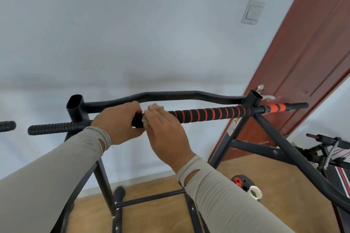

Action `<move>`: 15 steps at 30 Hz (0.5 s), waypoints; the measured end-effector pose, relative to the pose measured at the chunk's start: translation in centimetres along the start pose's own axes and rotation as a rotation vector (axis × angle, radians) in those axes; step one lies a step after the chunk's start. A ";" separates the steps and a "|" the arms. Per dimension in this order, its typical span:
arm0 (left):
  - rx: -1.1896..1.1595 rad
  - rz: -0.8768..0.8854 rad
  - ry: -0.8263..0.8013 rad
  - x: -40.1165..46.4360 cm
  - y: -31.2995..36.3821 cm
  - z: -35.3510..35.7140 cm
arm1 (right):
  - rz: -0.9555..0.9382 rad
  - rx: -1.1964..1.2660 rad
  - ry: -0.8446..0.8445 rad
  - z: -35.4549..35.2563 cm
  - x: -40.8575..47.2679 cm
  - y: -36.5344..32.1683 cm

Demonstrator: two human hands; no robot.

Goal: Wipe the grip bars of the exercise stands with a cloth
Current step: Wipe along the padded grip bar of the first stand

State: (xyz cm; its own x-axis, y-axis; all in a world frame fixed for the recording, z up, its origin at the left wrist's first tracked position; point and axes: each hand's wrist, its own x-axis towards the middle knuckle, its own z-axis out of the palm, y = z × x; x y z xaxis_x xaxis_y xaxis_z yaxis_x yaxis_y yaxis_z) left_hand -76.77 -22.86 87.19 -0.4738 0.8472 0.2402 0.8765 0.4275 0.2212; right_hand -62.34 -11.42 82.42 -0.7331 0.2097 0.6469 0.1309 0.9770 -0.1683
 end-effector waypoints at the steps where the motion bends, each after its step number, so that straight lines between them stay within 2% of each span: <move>1: 0.006 0.011 0.008 -0.1 -0.1 0.0 | -0.007 -0.035 -0.023 -0.4 0.0 0.6; 4: 0.057 0.070 0.054 -0.4 -0.2 0.4 | 0.043 -0.122 -0.051 -0.7 -0.3 1.0; 8: 0.125 0.147 0.215 -1.3 0.3 1.5 | 0.096 -0.109 -0.010 0.2 0.0 -0.4; 11: 0.091 0.103 0.210 -1.4 0.6 1.5 | 0.076 -0.067 0.039 1.0 0.3 -2.1; 15: -0.028 0.034 0.166 -1.0 0.3 0.7 | -0.036 -0.050 0.006 0.9 0.4 -2.7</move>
State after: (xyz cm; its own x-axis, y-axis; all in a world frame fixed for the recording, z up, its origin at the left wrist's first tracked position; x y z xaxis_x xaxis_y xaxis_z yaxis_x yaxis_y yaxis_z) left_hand -75.95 -23.40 86.34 -0.4530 0.7967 0.4000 0.8909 0.3881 0.2359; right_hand -63.56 -13.96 82.42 -0.7343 0.1741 0.6561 0.1376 0.9847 -0.1072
